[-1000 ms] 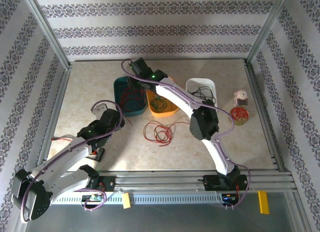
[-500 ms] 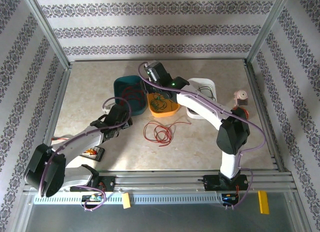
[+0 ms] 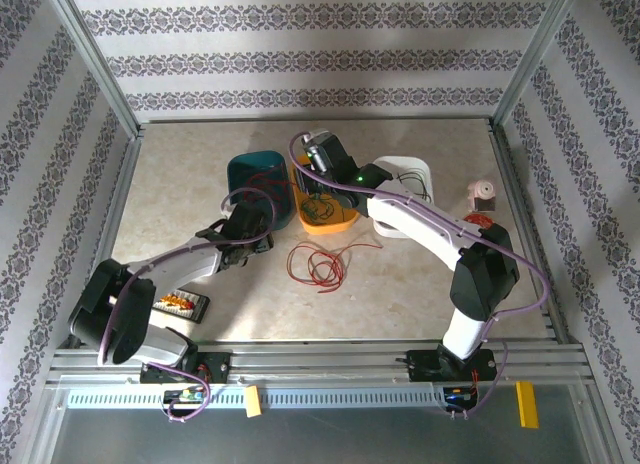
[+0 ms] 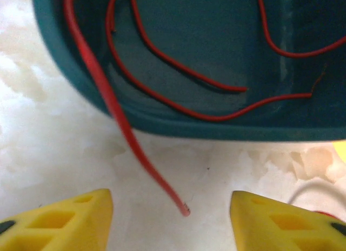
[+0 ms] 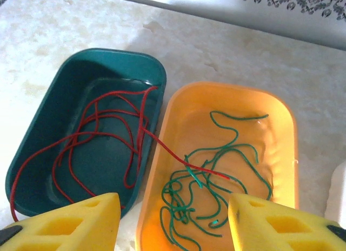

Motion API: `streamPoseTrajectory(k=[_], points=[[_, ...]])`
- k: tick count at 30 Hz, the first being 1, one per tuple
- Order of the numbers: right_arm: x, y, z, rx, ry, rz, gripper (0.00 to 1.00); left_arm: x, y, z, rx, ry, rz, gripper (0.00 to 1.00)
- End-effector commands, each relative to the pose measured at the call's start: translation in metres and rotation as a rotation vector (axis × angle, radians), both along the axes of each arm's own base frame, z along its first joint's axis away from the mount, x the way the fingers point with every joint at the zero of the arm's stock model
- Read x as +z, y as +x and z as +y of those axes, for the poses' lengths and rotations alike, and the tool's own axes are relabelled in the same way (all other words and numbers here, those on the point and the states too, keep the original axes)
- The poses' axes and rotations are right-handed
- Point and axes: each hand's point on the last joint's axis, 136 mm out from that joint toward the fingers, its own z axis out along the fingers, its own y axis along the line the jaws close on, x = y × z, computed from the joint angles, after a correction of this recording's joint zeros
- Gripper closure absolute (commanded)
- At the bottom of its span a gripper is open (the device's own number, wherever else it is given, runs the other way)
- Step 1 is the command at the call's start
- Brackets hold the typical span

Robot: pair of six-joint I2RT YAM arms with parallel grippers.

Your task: Untangle the cables

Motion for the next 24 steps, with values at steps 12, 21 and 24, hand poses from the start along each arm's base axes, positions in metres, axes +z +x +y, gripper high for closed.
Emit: streamPoseTrajectory(k=[12, 21, 24], points=[[0.02, -0.007, -0.023, -0.065, 0.051, -0.037, 0.45, -0.009, 0.014, 0.0, -0.035, 0.056, 0.028, 0.96], [0.001, -0.018, -0.028, -0.072, 0.049, -0.002, 0.46, 0.061, 0.013, 0.011, -0.058, 0.116, -0.022, 1.0], [-0.004, -0.02, -0.027, -0.067, 0.05, 0.011, 0.46, 0.077, 0.031, 0.005, -0.087, 0.104, -0.02, 1.0]])
